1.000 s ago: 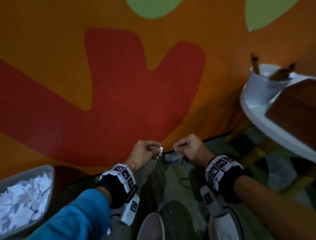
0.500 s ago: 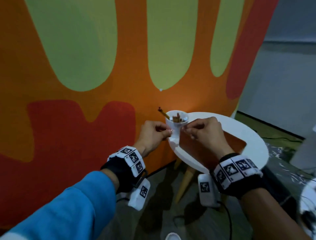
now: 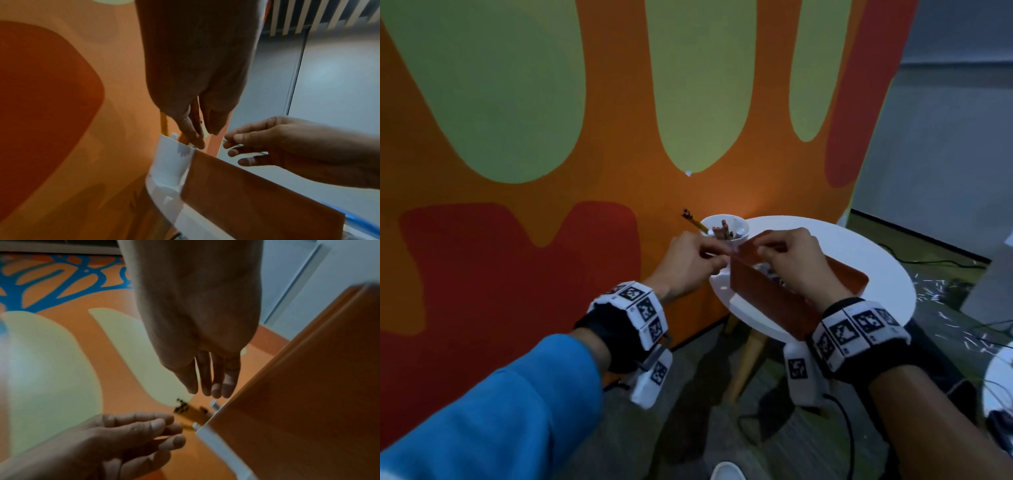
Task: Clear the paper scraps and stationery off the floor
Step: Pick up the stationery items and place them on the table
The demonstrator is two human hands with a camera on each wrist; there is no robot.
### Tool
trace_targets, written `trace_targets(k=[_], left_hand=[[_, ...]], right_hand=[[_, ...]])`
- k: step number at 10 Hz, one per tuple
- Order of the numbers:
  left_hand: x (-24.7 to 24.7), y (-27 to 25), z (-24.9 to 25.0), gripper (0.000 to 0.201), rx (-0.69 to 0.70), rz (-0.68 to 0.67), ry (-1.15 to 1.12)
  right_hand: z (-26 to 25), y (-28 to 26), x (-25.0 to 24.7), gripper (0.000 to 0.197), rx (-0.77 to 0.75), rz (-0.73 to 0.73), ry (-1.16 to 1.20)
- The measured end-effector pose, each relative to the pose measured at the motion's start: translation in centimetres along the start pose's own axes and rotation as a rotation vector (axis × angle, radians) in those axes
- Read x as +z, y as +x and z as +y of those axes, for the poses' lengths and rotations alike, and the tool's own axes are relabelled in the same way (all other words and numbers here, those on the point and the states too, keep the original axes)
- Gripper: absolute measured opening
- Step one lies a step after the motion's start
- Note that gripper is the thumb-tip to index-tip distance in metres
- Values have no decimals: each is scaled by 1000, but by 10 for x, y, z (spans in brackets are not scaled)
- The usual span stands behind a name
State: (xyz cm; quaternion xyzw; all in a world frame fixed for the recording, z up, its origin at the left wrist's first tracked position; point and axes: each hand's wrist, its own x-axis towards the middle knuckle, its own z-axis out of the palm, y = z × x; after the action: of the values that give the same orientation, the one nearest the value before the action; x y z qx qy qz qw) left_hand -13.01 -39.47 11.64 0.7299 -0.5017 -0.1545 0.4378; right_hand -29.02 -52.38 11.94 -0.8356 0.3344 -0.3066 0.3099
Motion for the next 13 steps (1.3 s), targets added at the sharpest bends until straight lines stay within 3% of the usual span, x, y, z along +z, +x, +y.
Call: trace_targets(k=[2, 3, 5, 6, 7, 8, 9, 10, 11, 12, 13], left_hand=[[-70, -61, -57, 17, -89, -69, 12], [-91, -96, -108, 18, -198, -86, 51], [-64, -185, -260, 7, -485, -125, 39], [-32, -231, -328, 12, -606, -215, 52], [0, -269, -378, 12, -668, -279, 69], [28, -296, -416, 19, -719, -318, 131], [56, -317, -447, 25, -667, -285, 268], [81, -326, -459, 20, -619, -363, 280], [106, -336, -468, 38, -623, -313, 225], [121, -341, -467, 35, -550, -244, 286], [129, -346, -469, 22, -439, -187, 283]], right_hand=[[-57, -18, 88, 21, -169, -426, 23], [-60, -32, 151, 18, -144, -626, -55], [-2, -113, 310, 11, 13, -1060, -251], [42, -170, 371, 21, 103, -1127, -300], [124, -235, 421, 23, 293, -1072, -192], [150, -252, 439, 9, 249, -1053, -249], [173, -272, 458, 12, 289, -1075, -286], [174, -284, 466, 19, 292, -942, -245], [166, -301, 468, 22, 192, -809, -177], [168, -315, 473, 21, 100, -683, -213], [172, -323, 478, 14, 43, -650, -257]])
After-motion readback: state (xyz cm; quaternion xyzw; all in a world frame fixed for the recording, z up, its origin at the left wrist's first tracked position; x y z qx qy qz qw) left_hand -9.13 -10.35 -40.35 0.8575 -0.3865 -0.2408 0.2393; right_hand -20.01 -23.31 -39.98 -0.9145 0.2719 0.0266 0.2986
